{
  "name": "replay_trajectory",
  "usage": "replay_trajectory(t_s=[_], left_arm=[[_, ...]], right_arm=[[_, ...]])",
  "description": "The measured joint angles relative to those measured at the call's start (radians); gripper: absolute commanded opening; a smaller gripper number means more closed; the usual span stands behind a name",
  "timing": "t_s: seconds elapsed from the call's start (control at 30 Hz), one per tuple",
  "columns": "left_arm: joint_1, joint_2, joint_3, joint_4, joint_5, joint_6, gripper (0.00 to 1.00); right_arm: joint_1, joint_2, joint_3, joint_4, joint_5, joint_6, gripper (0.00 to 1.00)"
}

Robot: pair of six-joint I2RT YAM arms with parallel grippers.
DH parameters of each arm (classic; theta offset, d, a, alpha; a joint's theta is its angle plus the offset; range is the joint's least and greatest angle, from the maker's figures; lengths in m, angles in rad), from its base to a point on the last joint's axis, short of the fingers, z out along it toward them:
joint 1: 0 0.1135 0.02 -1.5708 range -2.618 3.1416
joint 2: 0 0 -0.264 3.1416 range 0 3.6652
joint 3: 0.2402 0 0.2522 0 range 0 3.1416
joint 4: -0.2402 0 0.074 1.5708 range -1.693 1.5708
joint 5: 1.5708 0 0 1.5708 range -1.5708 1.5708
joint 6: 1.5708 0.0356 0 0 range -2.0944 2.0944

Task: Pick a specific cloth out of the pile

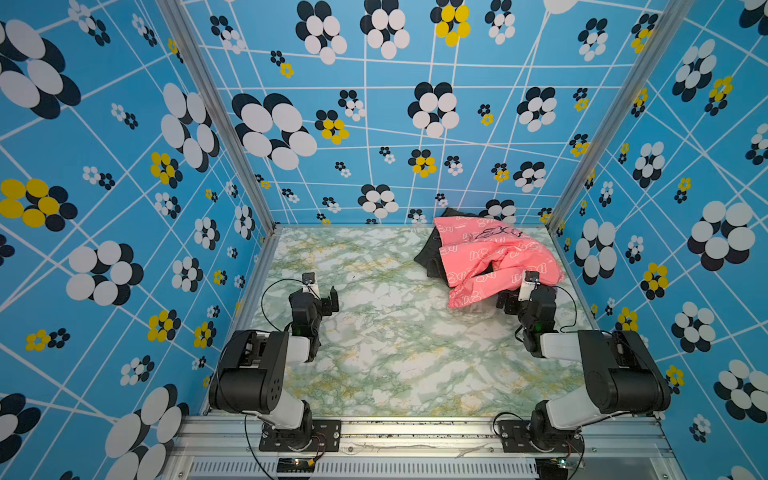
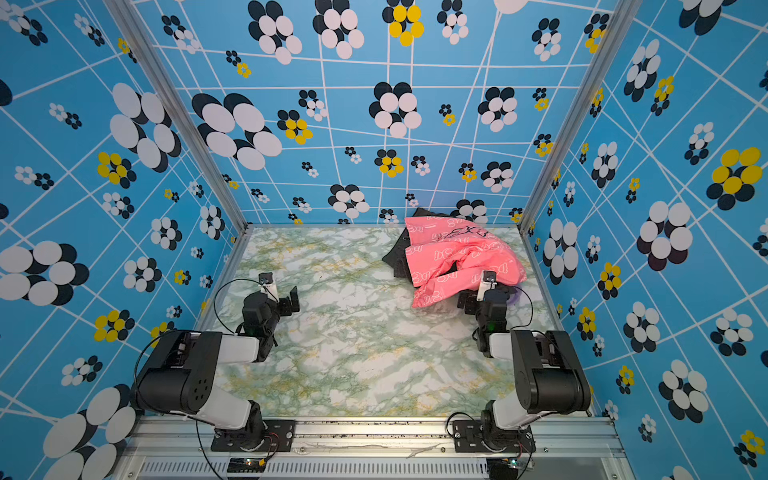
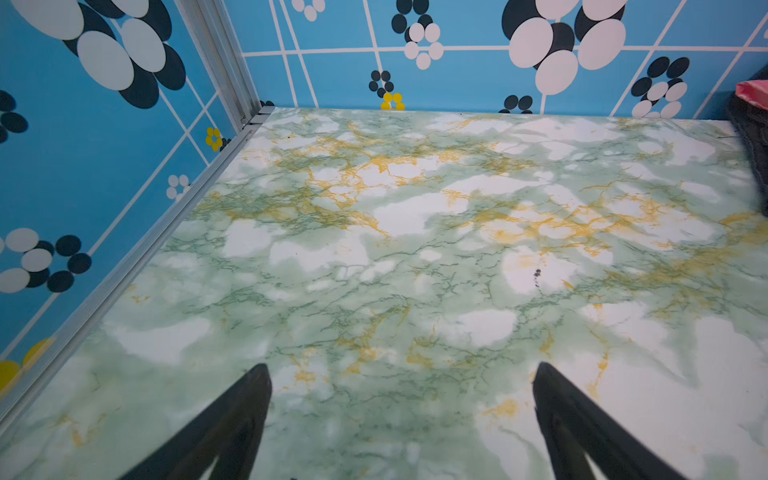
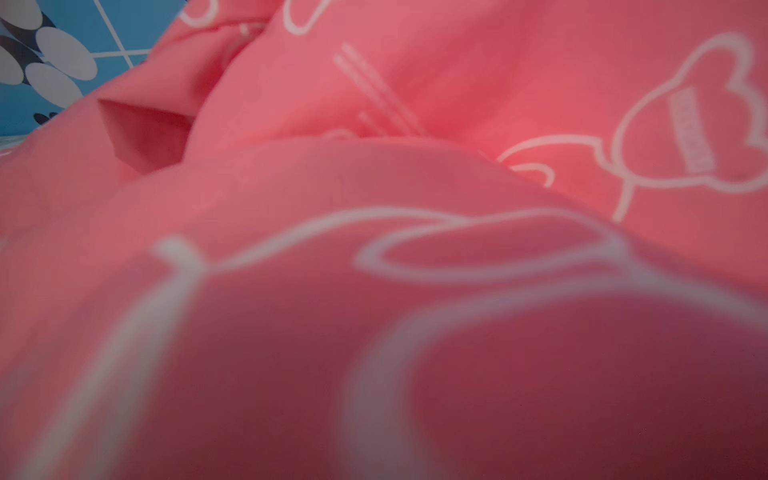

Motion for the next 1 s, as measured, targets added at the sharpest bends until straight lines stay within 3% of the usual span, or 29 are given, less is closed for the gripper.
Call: replay_trajectory(t_s=[0.87, 1.0], left_arm=[[-0.013, 0.0, 0.0, 0.0, -0.004, 0.014, 0.99], [-0.013, 0.0, 0.0, 0.0, -0.004, 0.014, 0.99]], right_arm=[[0.0, -0.004, 0.0, -0.003, 0.02, 0.004, 0.99], [0.0, -0.115, 0.011, -0.148, 0.096, 0.016, 0.99]])
